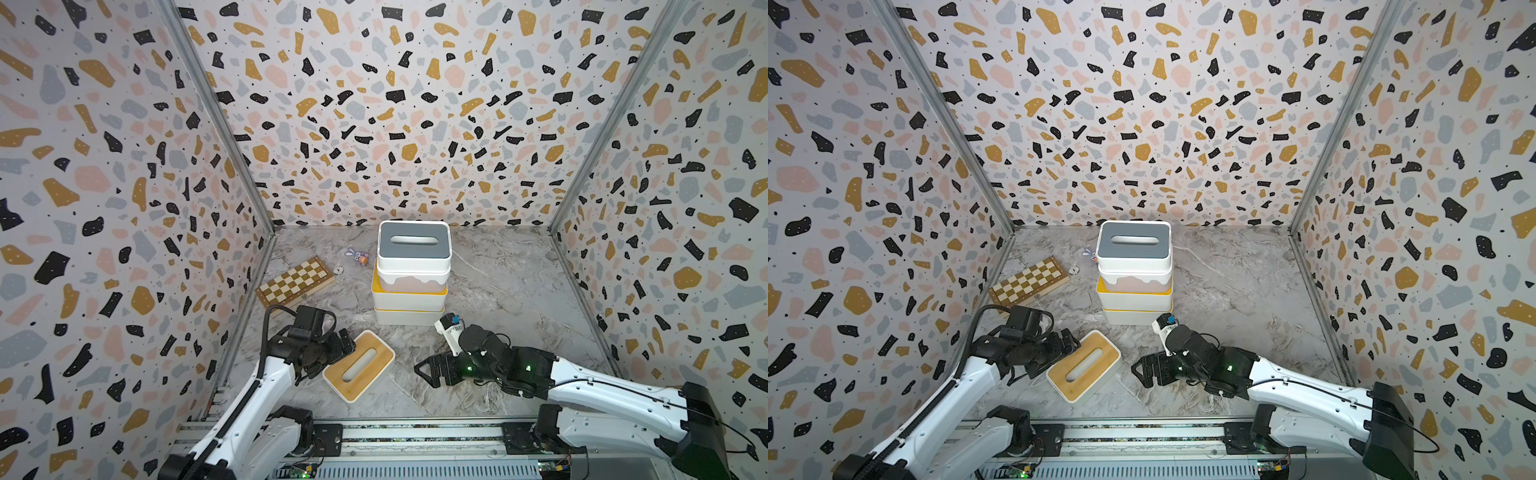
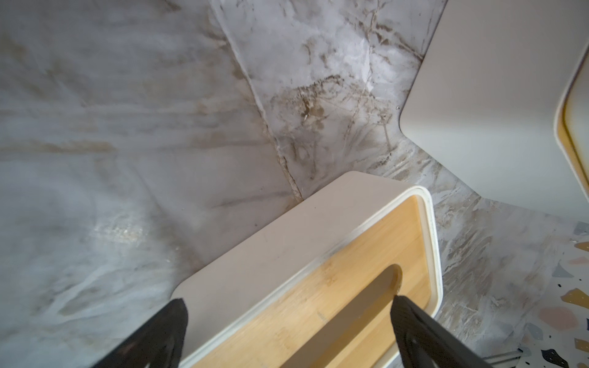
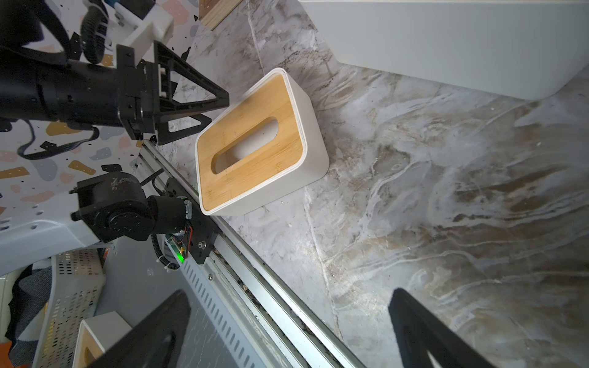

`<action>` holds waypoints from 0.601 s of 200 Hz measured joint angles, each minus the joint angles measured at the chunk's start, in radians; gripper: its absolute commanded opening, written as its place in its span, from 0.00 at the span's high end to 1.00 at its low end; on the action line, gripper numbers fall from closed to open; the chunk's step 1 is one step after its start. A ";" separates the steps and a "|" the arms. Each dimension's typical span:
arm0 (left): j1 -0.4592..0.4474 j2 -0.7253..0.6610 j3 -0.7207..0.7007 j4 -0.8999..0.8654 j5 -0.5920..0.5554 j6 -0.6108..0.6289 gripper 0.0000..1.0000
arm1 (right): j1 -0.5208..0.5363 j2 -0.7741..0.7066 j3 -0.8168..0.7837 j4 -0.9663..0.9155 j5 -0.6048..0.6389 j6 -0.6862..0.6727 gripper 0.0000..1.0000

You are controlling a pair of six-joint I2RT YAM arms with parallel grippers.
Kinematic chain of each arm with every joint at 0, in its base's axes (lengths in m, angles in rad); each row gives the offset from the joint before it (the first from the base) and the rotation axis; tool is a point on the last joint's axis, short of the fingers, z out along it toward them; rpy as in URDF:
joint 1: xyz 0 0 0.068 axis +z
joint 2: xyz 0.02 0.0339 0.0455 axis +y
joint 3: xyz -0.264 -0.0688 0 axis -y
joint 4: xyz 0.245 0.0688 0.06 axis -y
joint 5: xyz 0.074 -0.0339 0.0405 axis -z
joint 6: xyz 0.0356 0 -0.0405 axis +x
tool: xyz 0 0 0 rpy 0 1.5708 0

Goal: Stack the tissue boxes
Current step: Move the tissue box to the center of the board.

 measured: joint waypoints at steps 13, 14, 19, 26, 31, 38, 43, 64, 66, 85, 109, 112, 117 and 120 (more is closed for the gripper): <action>-0.017 -0.030 -0.015 -0.001 0.016 -0.019 0.00 | 0.000 0.008 -0.008 0.000 0.000 0.015 0.01; -0.020 -0.032 -0.017 -0.002 0.017 -0.023 0.00 | 0.000 0.009 -0.008 0.000 0.000 0.016 0.01; -0.032 -0.037 -0.019 -0.004 0.022 -0.029 0.00 | 0.000 0.014 -0.010 0.000 0.000 0.022 0.01; -0.053 -0.041 -0.019 -0.010 0.026 -0.040 0.00 | 0.000 0.022 -0.012 0.000 0.000 0.032 0.01; -0.067 -0.041 -0.019 -0.012 0.027 -0.048 0.01 | 0.000 0.028 -0.013 0.000 0.000 0.038 0.01; -0.089 -0.041 -0.019 -0.012 0.031 -0.060 0.00 | 0.000 0.036 -0.014 -0.001 0.000 0.048 0.01; -0.111 -0.041 -0.019 -0.012 0.031 -0.071 0.00 | 0.000 0.041 -0.014 -0.001 0.000 0.054 0.01; -0.206 -0.042 -0.019 0.000 0.032 -0.134 0.01 | 0.000 0.055 -0.017 -0.010 0.004 0.082 0.01; -0.217 -0.041 -0.019 0.003 0.032 -0.143 0.00 | 0.000 0.056 -0.017 -0.011 0.005 0.084 0.01; -0.322 -0.027 -0.019 0.037 0.026 -0.210 0.00 | 0.000 0.064 -0.017 -0.021 0.011 0.109 0.01; -0.460 0.020 -0.007 0.086 -0.002 -0.288 0.00 | 0.000 0.086 -0.017 -0.039 0.021 0.136 0.01; -0.473 0.026 -0.004 0.090 -0.005 -0.294 0.00 | 0.000 0.089 -0.017 -0.042 0.022 0.139 0.01; -0.502 0.037 0.003 0.100 -0.013 -0.311 0.00 | 0.000 0.095 -0.017 -0.050 0.024 0.143 0.01; -0.518 0.044 0.007 0.105 -0.017 -0.319 0.00 | 0.000 0.099 -0.017 -0.053 0.026 0.146 0.01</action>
